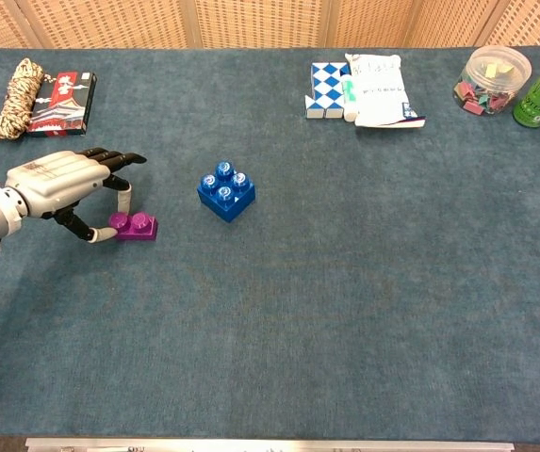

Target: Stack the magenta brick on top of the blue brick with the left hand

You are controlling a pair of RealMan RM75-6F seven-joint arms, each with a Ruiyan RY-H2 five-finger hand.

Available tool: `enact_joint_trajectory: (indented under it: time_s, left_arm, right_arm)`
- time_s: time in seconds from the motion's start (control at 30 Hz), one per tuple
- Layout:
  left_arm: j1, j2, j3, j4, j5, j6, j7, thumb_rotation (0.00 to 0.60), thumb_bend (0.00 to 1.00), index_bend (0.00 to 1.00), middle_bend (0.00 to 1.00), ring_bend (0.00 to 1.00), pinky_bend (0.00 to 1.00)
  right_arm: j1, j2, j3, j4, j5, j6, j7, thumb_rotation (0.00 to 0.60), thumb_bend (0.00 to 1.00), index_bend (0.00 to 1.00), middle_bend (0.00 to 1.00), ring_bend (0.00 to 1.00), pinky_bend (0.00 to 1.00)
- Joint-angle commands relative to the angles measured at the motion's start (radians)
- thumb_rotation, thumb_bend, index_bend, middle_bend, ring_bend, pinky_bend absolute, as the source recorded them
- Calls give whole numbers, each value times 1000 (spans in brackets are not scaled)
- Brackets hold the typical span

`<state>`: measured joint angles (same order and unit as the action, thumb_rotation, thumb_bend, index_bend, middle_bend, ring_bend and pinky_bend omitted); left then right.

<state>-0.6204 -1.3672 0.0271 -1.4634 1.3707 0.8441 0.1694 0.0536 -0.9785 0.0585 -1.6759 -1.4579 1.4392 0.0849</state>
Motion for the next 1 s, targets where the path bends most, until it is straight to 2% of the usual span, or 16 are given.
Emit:
enact_joint_trajectory:
  time_s: [0.03,0.37,0.6,0.77,1.0]
  left_arm:
    - [2,7,-1,-7,2,1,-22,600,307,494,0,0,37]
    - [8,49,-1,-35,22,18,-86,600,307,501,0,0,37]
    - [3,117,-32,-103,12,42,-91,600,308,505,0,0,37]
    - [-6,166,-64,-186,-46,43,-53,600,307,506,0,0,38]
    - [-27,209,-98,-314,-193,20,25,600,315,506,0,0,38]
  right_arm:
    - [0,0,0,0,0,0,1,600,336,380,302,264,403]
    - [0,0,0,0,0,-1,-2,600,336,380,302,264,403]
    - [0,1,1,-3,3,0,-3,600,336,380,302,264,403]
    - [-2,2,1,-2,1,2,1,600,336,380,302,264,403]
    - [-2,5,0,-3,3,-1,4,600,336,380,302,264,403]
